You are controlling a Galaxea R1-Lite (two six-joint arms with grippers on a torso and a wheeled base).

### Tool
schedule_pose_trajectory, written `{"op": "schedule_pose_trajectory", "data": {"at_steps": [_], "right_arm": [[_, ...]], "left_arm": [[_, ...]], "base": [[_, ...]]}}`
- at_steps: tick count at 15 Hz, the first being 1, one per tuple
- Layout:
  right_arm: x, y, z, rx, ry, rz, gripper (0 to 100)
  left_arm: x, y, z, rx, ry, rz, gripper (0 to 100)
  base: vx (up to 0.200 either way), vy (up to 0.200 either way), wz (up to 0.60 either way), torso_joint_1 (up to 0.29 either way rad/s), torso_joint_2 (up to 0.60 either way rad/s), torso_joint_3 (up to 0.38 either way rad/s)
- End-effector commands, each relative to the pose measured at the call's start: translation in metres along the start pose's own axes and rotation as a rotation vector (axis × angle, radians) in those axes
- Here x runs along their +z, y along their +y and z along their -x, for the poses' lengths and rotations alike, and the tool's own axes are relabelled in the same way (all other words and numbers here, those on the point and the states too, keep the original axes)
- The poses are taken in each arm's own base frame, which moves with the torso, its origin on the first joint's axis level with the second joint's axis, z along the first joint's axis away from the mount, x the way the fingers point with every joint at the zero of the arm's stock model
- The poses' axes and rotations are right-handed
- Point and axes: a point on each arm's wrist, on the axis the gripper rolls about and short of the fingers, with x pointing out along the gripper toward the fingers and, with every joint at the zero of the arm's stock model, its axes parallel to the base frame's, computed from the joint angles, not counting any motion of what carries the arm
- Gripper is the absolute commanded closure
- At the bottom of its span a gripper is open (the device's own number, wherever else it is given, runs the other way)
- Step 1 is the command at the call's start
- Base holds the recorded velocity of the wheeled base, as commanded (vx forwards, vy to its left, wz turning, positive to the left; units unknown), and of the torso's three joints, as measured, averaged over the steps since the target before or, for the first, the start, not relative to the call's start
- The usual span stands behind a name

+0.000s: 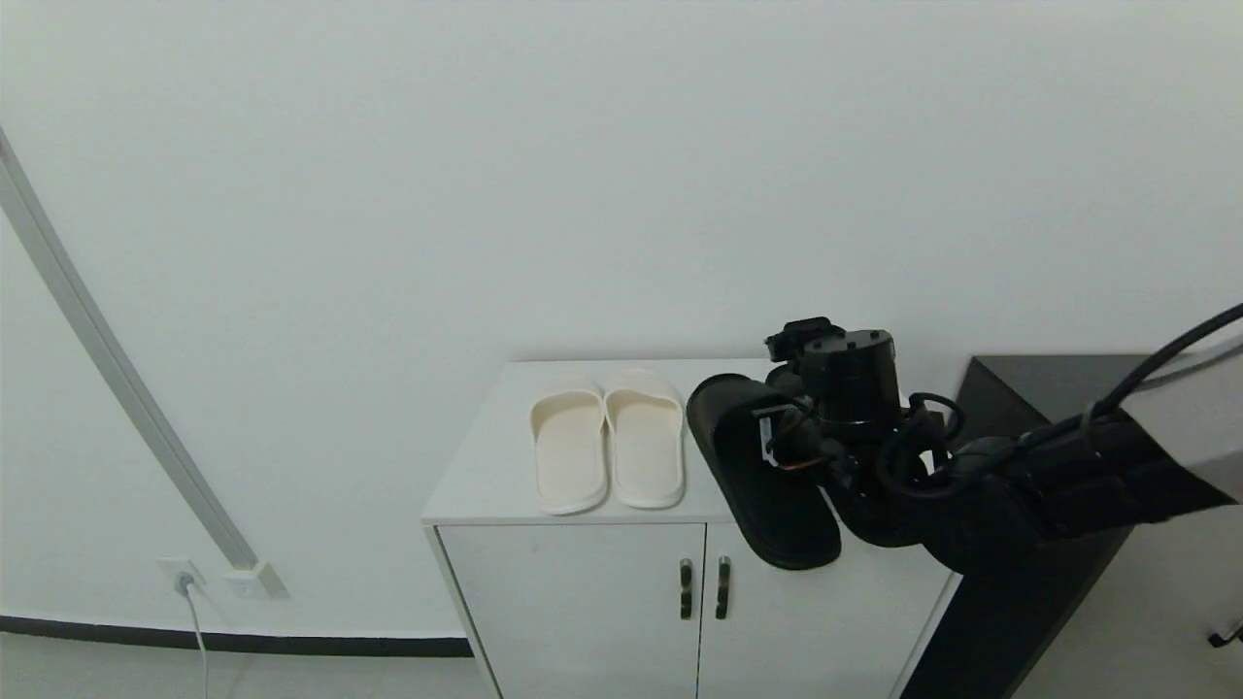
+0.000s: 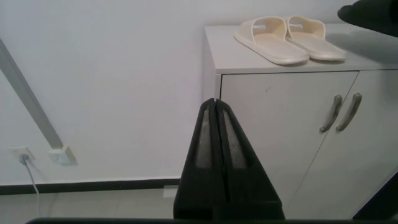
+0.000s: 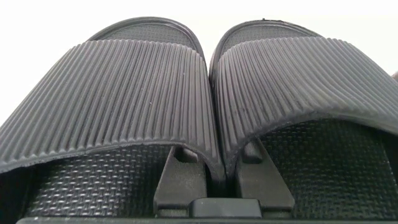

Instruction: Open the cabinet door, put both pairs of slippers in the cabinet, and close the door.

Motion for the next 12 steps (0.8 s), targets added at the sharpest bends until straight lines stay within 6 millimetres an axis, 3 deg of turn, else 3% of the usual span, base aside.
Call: {"op": "schedule_pose_trajectory", "data": {"at_steps": [1,6,10,12], "right_arm": [[0.012,-0.003,0.05,0.151,-0.025,0.012,100],[0.01,-0.011,0.102,0.47,-0.013,0.029,100],[-0.005,-0.018,0.119,0.535,0.011,0.092,100],[-0.011,-0.02,0.119,0.536,0.022,0.132,100]], "left_arm": [[0.0,0.0,0.0,0.002,-0.001,0.0,100],[0.0,0.0,0.0,0.002,0.0,0.0,100],[0.0,0.0,0.0,0.001,0.0,0.0,100],[0.0,0.0,0.0,0.001,0.0,0.0,100]], "base": [[0.0,0.0,0.0,0.0,0.0,0.0],[0.0,0.0,0.0,0.0,0.0,0.0],[0.0,0.0,0.0,0.0,0.0,0.0],[0.0,0.0,0.0,0.0,0.0,0.0]]}}
